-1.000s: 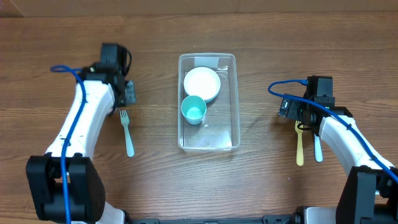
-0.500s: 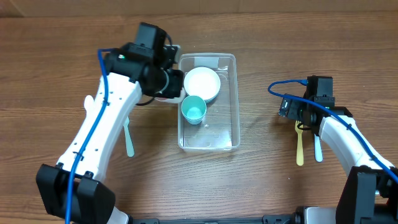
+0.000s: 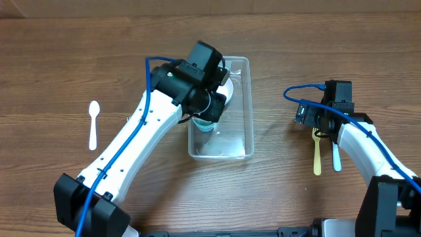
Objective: Pack container
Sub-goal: 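Lower the white cup into the stacked cups in the container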
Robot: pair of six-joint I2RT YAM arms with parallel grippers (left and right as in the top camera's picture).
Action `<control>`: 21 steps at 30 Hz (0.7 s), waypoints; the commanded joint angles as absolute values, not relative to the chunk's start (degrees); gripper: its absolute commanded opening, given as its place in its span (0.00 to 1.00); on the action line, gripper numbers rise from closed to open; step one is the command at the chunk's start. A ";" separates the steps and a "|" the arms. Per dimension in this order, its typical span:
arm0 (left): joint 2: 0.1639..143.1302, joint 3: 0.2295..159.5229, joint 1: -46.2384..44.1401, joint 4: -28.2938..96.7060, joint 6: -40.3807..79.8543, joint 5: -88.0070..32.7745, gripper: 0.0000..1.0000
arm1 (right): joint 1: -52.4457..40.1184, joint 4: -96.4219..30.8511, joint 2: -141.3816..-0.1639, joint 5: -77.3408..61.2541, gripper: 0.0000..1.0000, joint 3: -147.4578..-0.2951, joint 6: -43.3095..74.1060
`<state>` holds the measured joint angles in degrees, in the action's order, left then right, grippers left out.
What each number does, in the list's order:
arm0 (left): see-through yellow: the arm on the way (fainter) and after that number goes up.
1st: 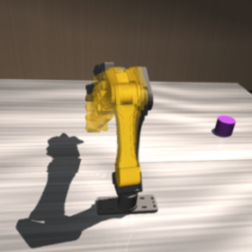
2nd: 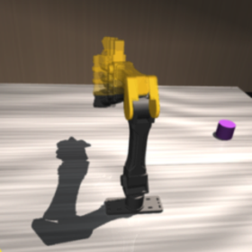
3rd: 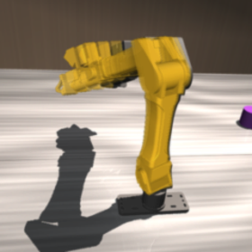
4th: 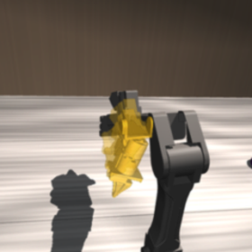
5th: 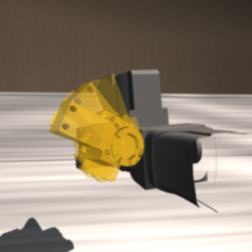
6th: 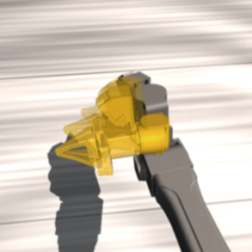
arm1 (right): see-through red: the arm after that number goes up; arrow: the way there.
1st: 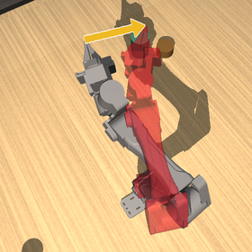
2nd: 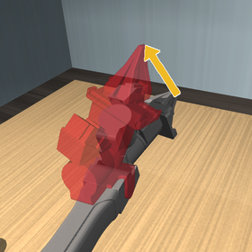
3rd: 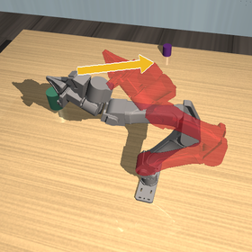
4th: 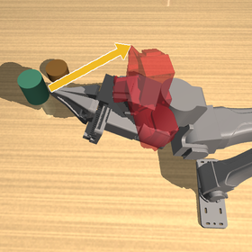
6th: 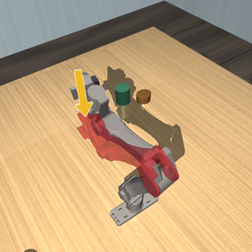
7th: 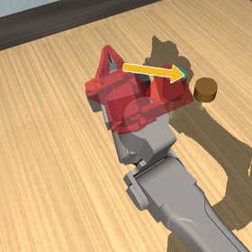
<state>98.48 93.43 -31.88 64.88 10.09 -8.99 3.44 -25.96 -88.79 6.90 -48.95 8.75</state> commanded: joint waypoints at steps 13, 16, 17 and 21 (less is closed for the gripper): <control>97.17 94.54 -33.80 65.80 12.45 -1.93 0.04 | 3.66 -25.56 -89.06 7.49 1.00 -48.93 8.69; 97.30 94.17 -33.80 65.65 12.45 -1.91 0.04 | 3.66 -25.56 -89.06 7.49 1.00 -48.93 8.71; 97.38 93.78 -33.80 65.41 12.45 -1.93 0.04 | 3.66 -25.56 -89.06 7.49 1.00 -48.93 8.69; 97.49 90.13 -33.80 62.39 12.45 -2.44 0.04 | 3.66 -25.56 -89.06 7.49 1.00 -48.93 8.69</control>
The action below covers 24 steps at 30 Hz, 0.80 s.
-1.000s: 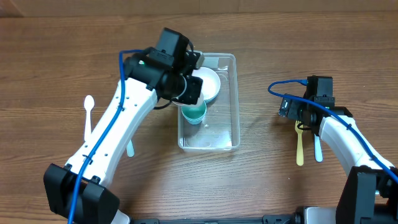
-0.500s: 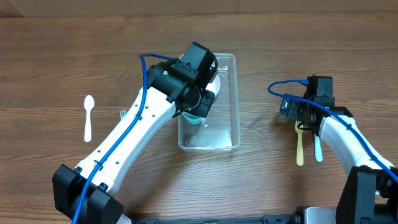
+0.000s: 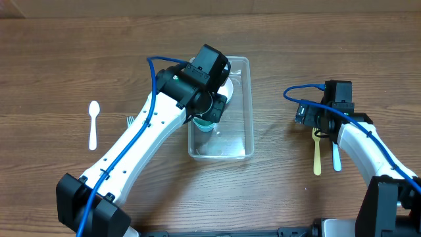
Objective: Pack container
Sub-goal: 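Lower the white cup into the stacked cups in the container, then move right gripper down to the yellow fork and grasp its handle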
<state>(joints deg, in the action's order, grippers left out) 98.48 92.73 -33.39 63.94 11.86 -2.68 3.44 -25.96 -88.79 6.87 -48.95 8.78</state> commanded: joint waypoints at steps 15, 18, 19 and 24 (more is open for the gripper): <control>95.26 97.43 -30.85 63.59 21.71 10.81 0.80 | 3.66 -25.56 -89.06 7.49 1.00 -48.93 8.69; 92.55 97.58 -26.52 65.49 27.68 16.43 1.00 | 3.66 -25.56 -89.06 7.49 1.00 -48.93 8.69; 91.20 97.58 -23.53 65.82 28.56 16.56 1.00 | 3.66 -25.56 -89.08 7.49 1.00 -48.93 8.71; 89.91 97.56 -14.70 67.72 28.53 16.49 1.00 | 3.66 -25.56 -89.06 7.49 1.00 -48.93 8.71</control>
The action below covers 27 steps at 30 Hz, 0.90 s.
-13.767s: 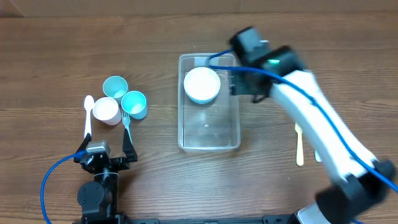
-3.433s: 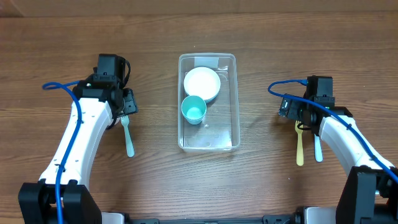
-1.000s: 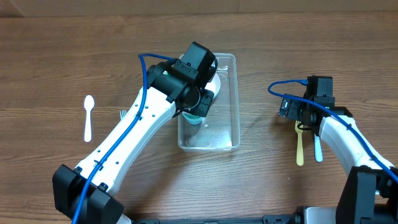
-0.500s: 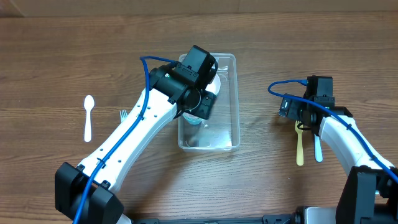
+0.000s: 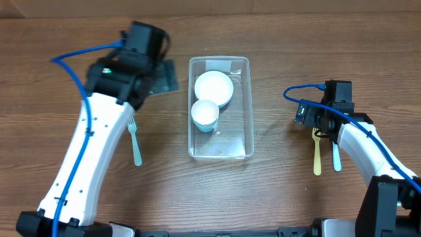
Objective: Pack container
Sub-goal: 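Move right gripper down to the yellow fork and grasp its handle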
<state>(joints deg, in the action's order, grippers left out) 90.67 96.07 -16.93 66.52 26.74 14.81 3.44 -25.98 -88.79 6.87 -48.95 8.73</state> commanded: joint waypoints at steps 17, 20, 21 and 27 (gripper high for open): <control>89.93 97.56 -13.67 68.71 28.53 16.49 1.00 | 3.66 -18.24 -89.08 7.44 1.00 -48.90 8.71; 89.93 97.56 -13.67 68.71 28.51 16.49 1.00 | 3.66 -18.28 -89.08 7.44 1.00 -48.90 8.71; 89.93 97.56 -13.67 68.71 28.53 16.49 1.00 | 3.66 -18.20 -89.08 7.11 1.00 -48.90 8.75; 89.93 97.56 -13.67 68.71 28.53 16.49 1.00 | 3.70 -22.17 -88.62 -8.32 1.00 -49.89 9.13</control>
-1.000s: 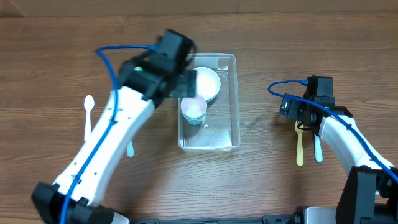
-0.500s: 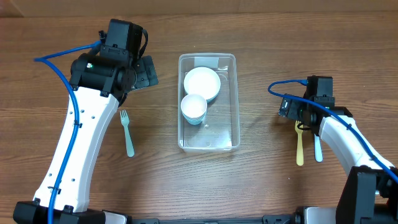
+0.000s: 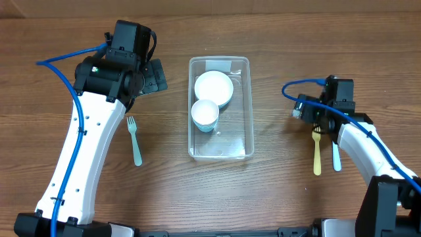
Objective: Pack container
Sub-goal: 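Move right gripper down to the yellow fork and grasp its handle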
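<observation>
The clear plastic container (image 3: 250, 112) stands mid-table and holds a white bowl (image 3: 214, 87) with a white cup (image 3: 205, 113) just in front of it. My left gripper (image 3: 156, 77) hangs left of the container's far corner, apart from it; its fingers look spread, with nothing between them. A teal fork (image 3: 135, 141) lies beside the left arm. At the right, a yellow fork (image 3: 317, 153) and a blue spoon (image 3: 336, 158) lie side by side. My right gripper (image 3: 301, 110) sits just beyond their far ends, looks open and holds nothing.
The left arm stretches from the near left edge up to the container's left side and covers the table beneath it. Blue cables loop above both wrists. The wooden table (image 3: 276, 191) shows bare between the container and the right-hand cutlery.
My left gripper has shifted a little to the left and back, still beside the container. The right gripper has edged slightly toward the far side. Bowl, cup and cutlery lie unchanged.
My left gripper was down inside the container at the cup next to the bowl, and stayed there a moment later. Then it was out at the container's left, with the cup left standing in the container. A white spoon seen at far left is now under the arm.
</observation>
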Robot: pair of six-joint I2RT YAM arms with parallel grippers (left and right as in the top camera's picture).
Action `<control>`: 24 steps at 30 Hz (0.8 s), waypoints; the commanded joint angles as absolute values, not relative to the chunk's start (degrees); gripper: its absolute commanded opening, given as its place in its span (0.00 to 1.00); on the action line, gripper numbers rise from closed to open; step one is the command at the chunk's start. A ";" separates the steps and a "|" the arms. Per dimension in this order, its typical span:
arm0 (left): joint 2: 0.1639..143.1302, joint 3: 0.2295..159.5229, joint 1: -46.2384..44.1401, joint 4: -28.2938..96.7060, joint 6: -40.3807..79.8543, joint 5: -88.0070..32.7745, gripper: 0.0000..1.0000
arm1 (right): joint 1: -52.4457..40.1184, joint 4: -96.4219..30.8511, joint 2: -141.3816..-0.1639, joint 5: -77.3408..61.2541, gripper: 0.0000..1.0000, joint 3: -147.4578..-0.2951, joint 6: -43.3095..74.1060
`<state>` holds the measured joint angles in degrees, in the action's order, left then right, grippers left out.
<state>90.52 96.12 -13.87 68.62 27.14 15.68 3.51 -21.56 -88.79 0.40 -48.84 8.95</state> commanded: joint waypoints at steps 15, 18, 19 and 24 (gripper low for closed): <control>89.93 97.56 -13.67 68.73 28.53 16.49 1.00 | 5.23 -68.53 -71.81 -4.12 1.00 -60.14 7.84; 89.93 97.56 -13.67 68.73 28.53 16.49 1.00 | 5.23 -62.39 -71.81 -4.64 1.00 -53.56 7.88; 89.93 97.56 -13.67 68.73 28.53 16.49 1.00 | 5.23 -59.22 -71.85 -4.40 1.00 -51.00 7.68; 89.93 97.56 -13.67 68.73 28.53 16.49 1.00 | 5.23 -49.43 -73.80 -1.10 1.00 -47.09 7.42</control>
